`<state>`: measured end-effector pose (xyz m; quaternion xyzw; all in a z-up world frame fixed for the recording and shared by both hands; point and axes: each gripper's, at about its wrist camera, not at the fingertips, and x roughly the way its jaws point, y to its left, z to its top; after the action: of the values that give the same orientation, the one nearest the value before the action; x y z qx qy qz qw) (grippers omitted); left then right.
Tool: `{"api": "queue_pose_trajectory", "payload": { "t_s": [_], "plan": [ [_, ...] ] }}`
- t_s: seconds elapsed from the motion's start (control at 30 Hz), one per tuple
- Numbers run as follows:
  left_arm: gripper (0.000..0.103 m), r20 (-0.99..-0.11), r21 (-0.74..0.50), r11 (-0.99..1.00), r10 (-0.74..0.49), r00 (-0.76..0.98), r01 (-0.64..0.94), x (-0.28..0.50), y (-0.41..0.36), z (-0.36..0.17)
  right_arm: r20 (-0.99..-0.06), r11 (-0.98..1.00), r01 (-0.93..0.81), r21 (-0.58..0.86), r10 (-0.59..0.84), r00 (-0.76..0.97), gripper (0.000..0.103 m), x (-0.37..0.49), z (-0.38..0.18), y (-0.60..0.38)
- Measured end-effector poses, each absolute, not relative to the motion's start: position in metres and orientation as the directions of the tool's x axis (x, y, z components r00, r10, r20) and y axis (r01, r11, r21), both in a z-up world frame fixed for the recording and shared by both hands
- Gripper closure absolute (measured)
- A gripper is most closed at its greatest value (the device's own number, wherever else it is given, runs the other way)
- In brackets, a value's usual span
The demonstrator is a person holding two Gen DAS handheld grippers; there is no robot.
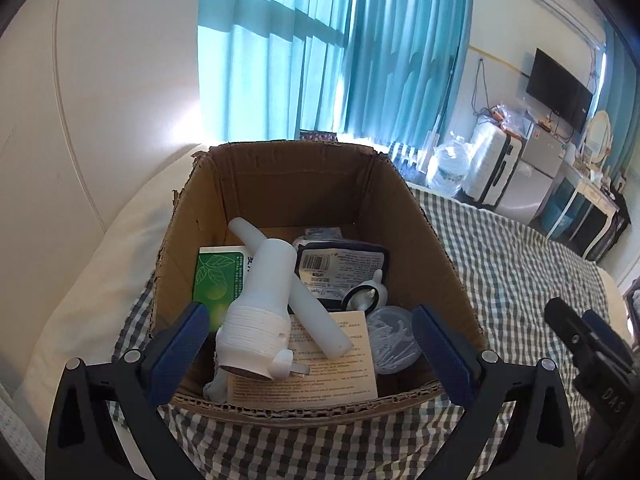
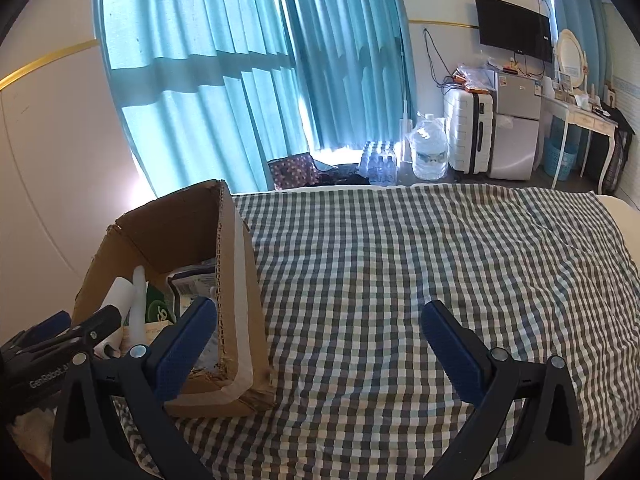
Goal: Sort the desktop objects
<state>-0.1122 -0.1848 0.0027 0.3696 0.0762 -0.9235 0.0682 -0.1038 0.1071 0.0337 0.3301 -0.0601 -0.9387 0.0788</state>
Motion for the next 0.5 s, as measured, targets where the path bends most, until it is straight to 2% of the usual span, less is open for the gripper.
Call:
{"api": "queue_pose_trajectory", "payload": {
  "t_s": [0.5],
  "plan": [
    [0.000,-0.717,-0.114,-0.976,-0.049,-0.695,0.186,-0.115,-0.188,-0.004,-0.628,-0.981,0.121,0.151,-0.189,-0.755,0.000,-0.106,0.027,0.096]
  ]
}}
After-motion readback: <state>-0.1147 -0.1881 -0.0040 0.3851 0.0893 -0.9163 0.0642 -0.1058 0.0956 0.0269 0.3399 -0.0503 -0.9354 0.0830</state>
